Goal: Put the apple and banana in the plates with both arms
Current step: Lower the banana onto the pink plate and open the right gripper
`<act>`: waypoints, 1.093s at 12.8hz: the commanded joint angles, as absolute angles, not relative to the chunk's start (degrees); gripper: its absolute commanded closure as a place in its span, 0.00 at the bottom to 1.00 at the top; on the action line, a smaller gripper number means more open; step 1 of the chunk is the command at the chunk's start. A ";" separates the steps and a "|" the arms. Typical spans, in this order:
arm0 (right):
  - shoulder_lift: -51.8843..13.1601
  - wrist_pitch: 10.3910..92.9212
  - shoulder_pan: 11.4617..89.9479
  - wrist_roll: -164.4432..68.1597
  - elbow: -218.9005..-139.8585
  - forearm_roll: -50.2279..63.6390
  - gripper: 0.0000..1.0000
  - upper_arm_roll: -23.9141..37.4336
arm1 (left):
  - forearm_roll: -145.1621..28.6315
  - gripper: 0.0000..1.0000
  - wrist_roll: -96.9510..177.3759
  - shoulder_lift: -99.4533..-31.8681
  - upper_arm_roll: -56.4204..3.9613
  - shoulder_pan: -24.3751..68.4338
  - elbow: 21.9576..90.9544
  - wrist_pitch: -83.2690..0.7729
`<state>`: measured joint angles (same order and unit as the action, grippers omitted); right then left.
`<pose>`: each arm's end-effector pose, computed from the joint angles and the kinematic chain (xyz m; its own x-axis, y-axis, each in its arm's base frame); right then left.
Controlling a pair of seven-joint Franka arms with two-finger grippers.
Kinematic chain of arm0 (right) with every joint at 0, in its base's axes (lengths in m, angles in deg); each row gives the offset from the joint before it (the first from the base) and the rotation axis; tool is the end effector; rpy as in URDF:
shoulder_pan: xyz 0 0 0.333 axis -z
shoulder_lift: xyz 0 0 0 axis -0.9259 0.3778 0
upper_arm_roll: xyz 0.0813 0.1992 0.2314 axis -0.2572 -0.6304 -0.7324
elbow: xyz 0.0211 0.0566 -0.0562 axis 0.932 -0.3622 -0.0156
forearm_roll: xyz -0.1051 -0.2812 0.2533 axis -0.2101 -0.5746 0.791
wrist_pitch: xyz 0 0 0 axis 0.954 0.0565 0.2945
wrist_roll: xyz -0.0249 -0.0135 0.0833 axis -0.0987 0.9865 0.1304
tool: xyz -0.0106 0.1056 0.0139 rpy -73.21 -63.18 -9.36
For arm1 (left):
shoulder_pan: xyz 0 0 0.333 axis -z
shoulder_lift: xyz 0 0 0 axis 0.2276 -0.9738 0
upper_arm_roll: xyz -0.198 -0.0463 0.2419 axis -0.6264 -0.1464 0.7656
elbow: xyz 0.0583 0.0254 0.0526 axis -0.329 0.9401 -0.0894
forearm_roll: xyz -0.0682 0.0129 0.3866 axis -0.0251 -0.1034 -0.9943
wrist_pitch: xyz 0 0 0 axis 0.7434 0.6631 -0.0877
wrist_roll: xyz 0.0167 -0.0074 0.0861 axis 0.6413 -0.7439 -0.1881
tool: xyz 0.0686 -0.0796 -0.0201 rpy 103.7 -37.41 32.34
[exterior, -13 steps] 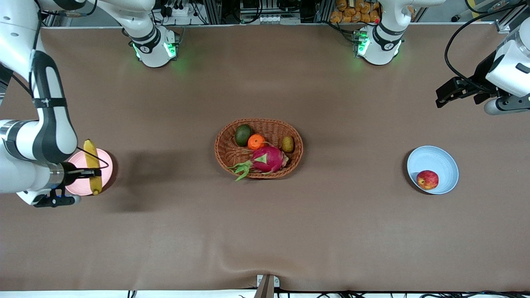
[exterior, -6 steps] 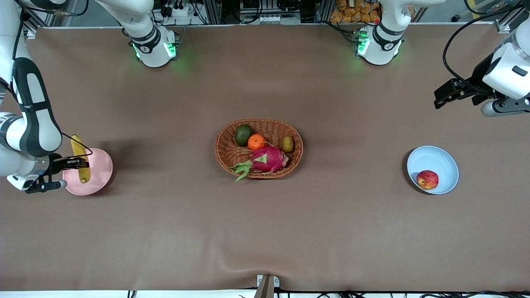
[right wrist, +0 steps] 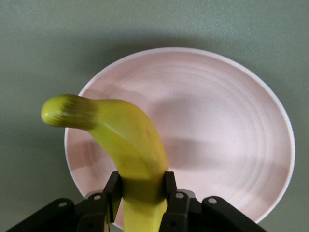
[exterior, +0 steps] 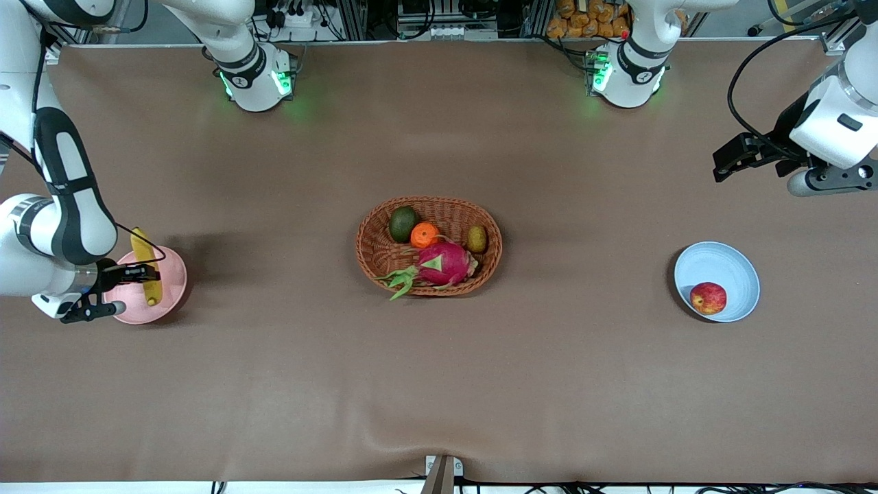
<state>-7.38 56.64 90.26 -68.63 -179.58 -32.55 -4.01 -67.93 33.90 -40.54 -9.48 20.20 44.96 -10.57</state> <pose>0.6115 -0.1951 0.2080 0.9635 0.1696 -0.2070 0.1455 -0.9812 -0.1265 0.5447 -0.0805 0.6300 0.9965 0.0746 -0.0370 0.0739 -0.9971 -0.0202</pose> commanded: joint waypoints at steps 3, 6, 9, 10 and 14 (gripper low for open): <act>-7.14 58.64 91.01 -71.76 -180.03 -31.63 0.00 -4.31 | -68.22 0.00 34.36 -40.30 -9.57 20.10 44.98 -11.01; -7.49 56.55 90.48 -72.20 -177.58 -31.63 0.00 -4.40 | -68.22 0.00 34.36 -40.30 -9.57 19.84 44.90 -11.01; -7.93 47.00 88.82 -72.20 -168.38 -31.63 0.00 -4.66 | -68.22 0.00 34.36 -40.30 -9.57 19.75 44.90 -11.01; -7.93 42.34 87.68 -72.20 -163.81 -31.63 0.00 -4.67 | -68.22 0.00 34.36 -40.30 -9.57 19.83 44.90 -11.01; -10.21 25.63 81.18 -69.66 -149.38 -32.69 0.00 -4.23 | -68.14 0.00 34.36 -39.95 -9.66 20.01 45.07 -10.83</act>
<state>-9.14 31.53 84.76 -70.82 -155.52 -32.49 -5.03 -67.93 33.90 -40.54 -9.46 20.04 44.97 -10.72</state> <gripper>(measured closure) 0.000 0.000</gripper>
